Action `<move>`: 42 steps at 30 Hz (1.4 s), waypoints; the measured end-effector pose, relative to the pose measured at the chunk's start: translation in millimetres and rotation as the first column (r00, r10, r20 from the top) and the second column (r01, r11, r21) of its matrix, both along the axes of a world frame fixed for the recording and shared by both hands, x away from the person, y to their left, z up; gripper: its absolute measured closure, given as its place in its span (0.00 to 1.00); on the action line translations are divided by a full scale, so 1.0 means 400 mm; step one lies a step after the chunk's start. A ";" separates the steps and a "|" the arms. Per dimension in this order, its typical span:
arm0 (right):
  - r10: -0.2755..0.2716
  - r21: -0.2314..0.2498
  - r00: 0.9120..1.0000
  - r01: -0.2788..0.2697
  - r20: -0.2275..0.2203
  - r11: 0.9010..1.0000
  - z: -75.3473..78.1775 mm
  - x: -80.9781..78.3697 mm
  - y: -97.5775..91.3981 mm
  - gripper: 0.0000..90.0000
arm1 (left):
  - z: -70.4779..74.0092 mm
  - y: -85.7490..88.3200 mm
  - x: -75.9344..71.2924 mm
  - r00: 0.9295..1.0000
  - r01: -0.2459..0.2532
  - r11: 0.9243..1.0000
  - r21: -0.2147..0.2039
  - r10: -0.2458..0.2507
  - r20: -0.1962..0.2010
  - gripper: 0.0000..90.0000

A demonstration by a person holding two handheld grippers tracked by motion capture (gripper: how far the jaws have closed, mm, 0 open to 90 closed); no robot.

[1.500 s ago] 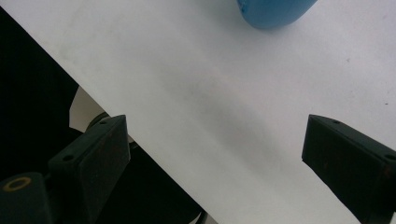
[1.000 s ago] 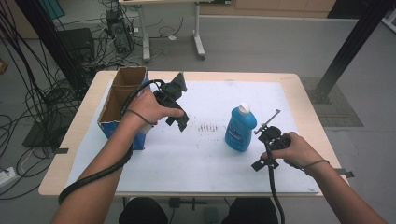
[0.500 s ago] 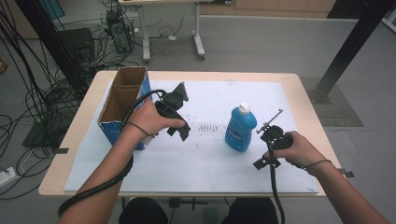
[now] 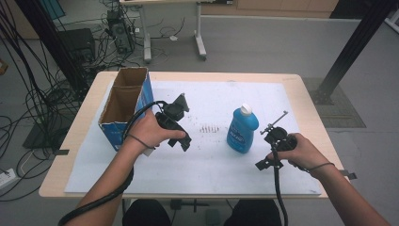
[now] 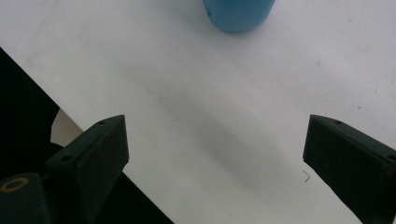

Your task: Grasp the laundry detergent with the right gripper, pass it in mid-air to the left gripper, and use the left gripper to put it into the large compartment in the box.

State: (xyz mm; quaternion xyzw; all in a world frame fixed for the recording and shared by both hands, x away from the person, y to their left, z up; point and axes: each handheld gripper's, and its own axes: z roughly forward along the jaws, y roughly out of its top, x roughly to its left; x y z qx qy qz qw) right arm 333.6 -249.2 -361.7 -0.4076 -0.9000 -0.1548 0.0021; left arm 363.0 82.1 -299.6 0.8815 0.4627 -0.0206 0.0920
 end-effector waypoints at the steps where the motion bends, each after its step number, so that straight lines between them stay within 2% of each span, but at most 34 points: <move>1: -0.004 0.006 1.000 0.004 0.002 1.000 -0.004 0.000 -0.003 0.07 | -0.002 0.000 -0.001 1.000 0.000 1.000 -0.004 0.000 0.003 0.14; 8: -0.021 0.043 0.999 0.020 0.031 0.999 -0.008 0.006 -0.020 0.07 | -0.009 0.000 -0.004 1.000 -0.001 1.000 -0.014 0.001 0.010 0.14; 15: -0.006 0.079 0.997 0.000 0.077 0.997 -0.021 0.003 -0.026 0.07 | -0.020 0.003 -0.004 1.000 -0.008 1.000 -0.014 0.008 0.006 0.14; 18: -0.006 0.081 0.997 -0.001 0.078 0.997 -0.025 0.002 -0.027 0.07 | -0.019 0.004 -0.002 1.000 -0.008 1.000 -0.016 0.008 0.008 0.14; 23: 0.000 0.090 0.995 -0.009 0.104 0.996 -0.033 0.001 -0.027 0.07 | -0.016 0.006 0.002 1.000 -0.012 1.000 -0.019 0.013 0.016 0.14; 24: 0.002 0.101 0.992 -0.015 0.126 0.995 -0.036 -0.001 -0.027 0.07 | -0.015 0.006 0.003 1.000 -0.011 1.000 -0.021 0.012 0.021 0.14; 33: 0.005 0.132 0.985 -0.028 0.170 0.991 -0.056 -0.008 -0.034 0.07 | -0.014 0.004 0.005 1.000 -0.013 0.999 -0.034 0.014 0.028 0.14; 36: 0.007 0.153 0.980 -0.038 0.200 0.987 -0.061 -0.010 -0.039 0.07 | -0.015 0.005 0.006 1.000 -0.011 0.999 -0.030 0.011 0.028 0.14; 42: 0.005 0.186 0.973 -0.049 0.232 0.981 -0.068 -0.014 -0.043 0.06 | -0.018 0.007 0.007 0.999 -0.018 0.999 -0.034 0.019 0.026 0.14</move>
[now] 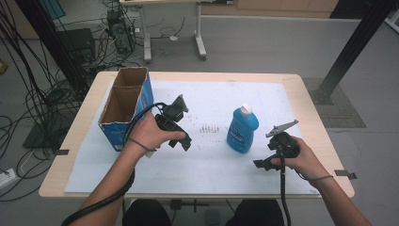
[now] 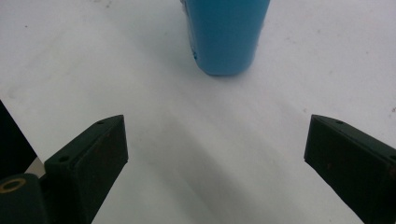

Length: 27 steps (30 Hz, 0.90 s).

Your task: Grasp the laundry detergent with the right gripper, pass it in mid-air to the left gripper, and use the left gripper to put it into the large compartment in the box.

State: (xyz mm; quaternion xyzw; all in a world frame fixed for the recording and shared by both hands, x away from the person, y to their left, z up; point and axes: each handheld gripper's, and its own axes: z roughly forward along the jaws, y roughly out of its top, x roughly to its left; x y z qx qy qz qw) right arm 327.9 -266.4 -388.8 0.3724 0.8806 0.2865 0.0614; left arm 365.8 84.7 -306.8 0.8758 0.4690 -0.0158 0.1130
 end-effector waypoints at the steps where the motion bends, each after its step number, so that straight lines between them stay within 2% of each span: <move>1: 0.000 0.008 1.000 0.000 0.005 1.000 -0.002 -0.001 0.000 0.06 | -0.001 0.000 0.000 1.000 0.000 1.000 0.000 0.000 -0.001 0.14; 4: 0.008 0.031 0.999 -0.009 0.031 0.999 -0.012 -0.002 -0.002 0.06 | -0.002 0.000 0.000 1.000 -0.001 1.000 0.004 0.001 0.000 0.14; 8: 0.003 0.049 1.000 -0.005 0.030 0.999 -0.018 -0.006 -0.002 0.06 | -0.001 -0.001 0.002 1.000 0.001 1.000 0.005 -0.001 0.001 0.14; 9: 0.001 0.066 0.999 -0.004 0.046 0.998 -0.022 -0.007 -0.003 0.06 | -0.001 -0.001 0.002 1.000 0.001 1.000 0.004 -0.001 0.001 0.14; 11: 0.002 0.074 0.999 -0.005 0.046 0.997 -0.024 -0.007 -0.004 0.06 | -0.002 -0.003 0.002 1.000 0.002 1.000 0.007 -0.002 -0.001 0.14; 15: 0.006 0.117 0.996 -0.016 0.084 0.993 -0.033 -0.012 -0.003 0.06 | -0.001 -0.004 0.003 1.000 0.003 1.000 0.011 -0.003 0.001 0.14; 21: 0.000 0.144 0.995 -0.014 0.097 0.989 -0.043 -0.017 0.000 0.06 | 0.002 -0.006 0.003 1.000 0.004 1.000 0.012 -0.004 0.004 0.14; 27: -0.008 0.182 0.991 -0.017 0.132 0.983 -0.052 -0.020 0.000 0.06 | 0.002 -0.009 0.000 1.000 0.009 1.000 0.011 -0.009 0.003 0.14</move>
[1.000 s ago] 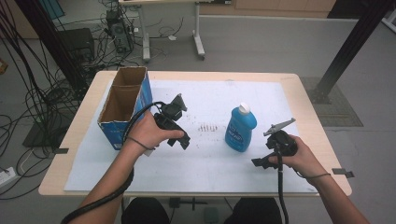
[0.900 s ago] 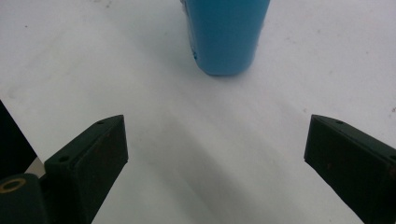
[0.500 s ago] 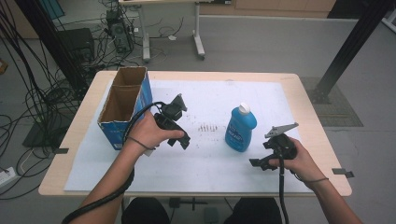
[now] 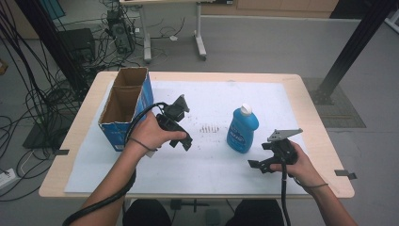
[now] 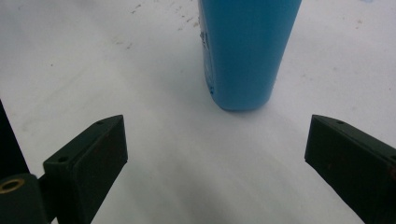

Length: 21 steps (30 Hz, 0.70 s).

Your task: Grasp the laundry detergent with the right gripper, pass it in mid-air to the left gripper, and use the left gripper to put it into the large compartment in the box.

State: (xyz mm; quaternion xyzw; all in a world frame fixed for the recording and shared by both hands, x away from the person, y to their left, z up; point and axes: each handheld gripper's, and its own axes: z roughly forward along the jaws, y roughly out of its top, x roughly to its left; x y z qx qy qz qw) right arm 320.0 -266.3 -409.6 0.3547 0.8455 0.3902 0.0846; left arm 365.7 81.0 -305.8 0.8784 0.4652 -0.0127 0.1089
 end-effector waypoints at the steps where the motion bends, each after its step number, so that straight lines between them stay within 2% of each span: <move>1: -0.001 0.007 1.000 0.001 0.007 1.000 -0.001 -0.001 0.000 0.06 | 0.001 0.000 0.000 1.000 0.000 1.000 -0.001 0.000 0.002 0.14; 14: -0.036 0.110 0.994 0.025 0.099 0.994 -0.010 -0.009 -0.002 0.06 | 0.004 -0.006 -0.007 1.000 0.003 1.000 0.000 -0.003 0.009 0.14; 21: -0.043 0.121 0.989 0.026 0.140 0.992 -0.021 -0.012 0.000 0.06 | 0.007 -0.008 -0.011 1.000 0.006 1.000 -0.002 -0.006 0.010 0.14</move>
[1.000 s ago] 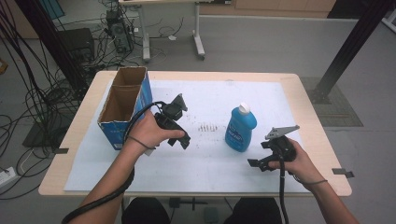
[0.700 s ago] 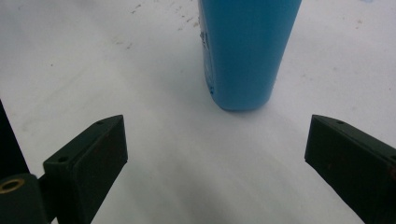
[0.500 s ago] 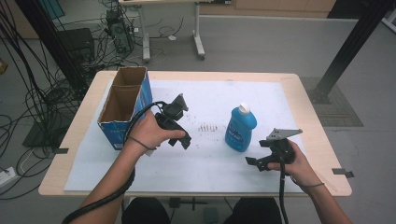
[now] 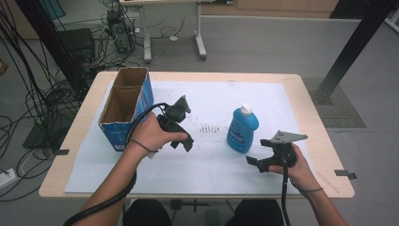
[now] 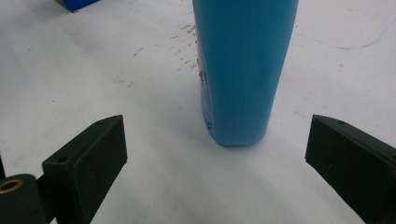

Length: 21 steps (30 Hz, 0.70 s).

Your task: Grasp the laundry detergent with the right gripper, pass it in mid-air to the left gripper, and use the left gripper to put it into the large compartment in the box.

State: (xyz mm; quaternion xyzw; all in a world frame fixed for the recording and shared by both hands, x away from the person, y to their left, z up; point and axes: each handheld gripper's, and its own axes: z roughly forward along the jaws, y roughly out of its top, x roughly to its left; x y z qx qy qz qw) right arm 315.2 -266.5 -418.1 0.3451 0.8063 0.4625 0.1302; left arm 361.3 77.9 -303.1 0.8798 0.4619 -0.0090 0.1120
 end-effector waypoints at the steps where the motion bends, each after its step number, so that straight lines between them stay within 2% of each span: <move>1: -0.003 -0.002 1.000 0.003 0.011 1.000 -0.001 -0.001 0.000 0.06 | 0.001 0.000 -0.001 1.000 0.000 1.000 -0.001 0.000 0.001 0.14; 4: -0.016 -0.011 0.999 0.017 0.037 1.000 -0.004 -0.002 -0.001 0.06 | 0.003 0.001 -0.002 1.000 0.003 1.000 0.001 -0.003 0.002 0.14; 9: -0.033 0.006 0.997 0.032 0.072 0.999 -0.013 -0.004 -0.005 0.06 | 0.003 0.001 -0.004 1.000 0.001 1.000 -0.001 -0.001 0.004 0.14; 21: -0.054 0.020 0.995 0.052 0.081 0.998 -0.029 -0.003 -0.005 0.06 | 0.009 0.000 -0.006 1.000 0.006 1.000 -0.003 -0.006 0.010 0.14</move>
